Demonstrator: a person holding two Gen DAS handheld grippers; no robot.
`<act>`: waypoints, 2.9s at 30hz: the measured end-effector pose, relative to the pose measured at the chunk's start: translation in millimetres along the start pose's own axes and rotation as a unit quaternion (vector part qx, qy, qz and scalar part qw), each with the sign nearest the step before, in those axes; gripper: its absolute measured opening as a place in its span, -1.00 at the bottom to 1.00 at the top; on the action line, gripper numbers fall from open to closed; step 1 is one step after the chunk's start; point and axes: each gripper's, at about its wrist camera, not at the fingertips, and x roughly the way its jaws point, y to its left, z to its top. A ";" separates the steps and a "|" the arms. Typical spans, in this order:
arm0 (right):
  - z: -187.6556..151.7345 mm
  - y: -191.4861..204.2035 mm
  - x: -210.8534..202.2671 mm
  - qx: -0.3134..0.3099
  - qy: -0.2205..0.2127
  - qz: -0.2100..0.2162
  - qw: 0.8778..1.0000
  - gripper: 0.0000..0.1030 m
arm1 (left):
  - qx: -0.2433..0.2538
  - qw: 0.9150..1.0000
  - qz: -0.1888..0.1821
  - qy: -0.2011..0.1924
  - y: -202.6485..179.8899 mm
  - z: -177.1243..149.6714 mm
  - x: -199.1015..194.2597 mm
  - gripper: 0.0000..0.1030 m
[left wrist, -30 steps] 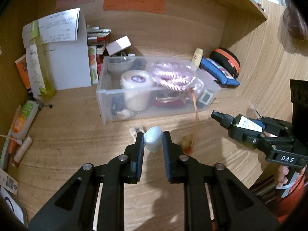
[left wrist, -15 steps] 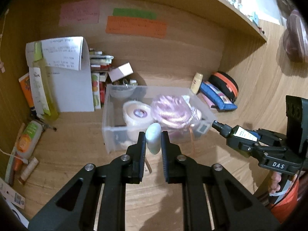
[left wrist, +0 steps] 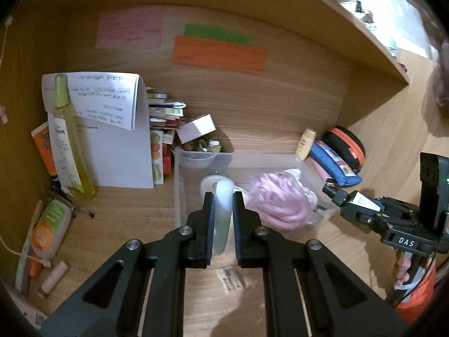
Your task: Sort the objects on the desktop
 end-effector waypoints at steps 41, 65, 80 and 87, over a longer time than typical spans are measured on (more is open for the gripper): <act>15.7 -1.6 86.0 -0.041 0.044 -0.135 0.989 -0.21 | 0.020 0.993 -0.006 0.119 17.7 -84.8 -13.0 0.19; -21.8 24.8 26.3 -0.038 0.038 -0.128 0.990 0.41 | 0.114 0.973 -0.094 0.180 -15.6 -148.6 -14.6 0.53; -72.6 55.1 54.1 -0.033 0.126 -0.043 0.991 0.41 | 0.177 0.968 -0.082 0.157 -23.1 -152.5 -9.2 0.42; -76.4 73.7 74.5 -0.046 0.146 -0.021 0.988 0.22 | 0.147 0.978 -0.062 0.136 -10.3 -154.9 -13.8 0.41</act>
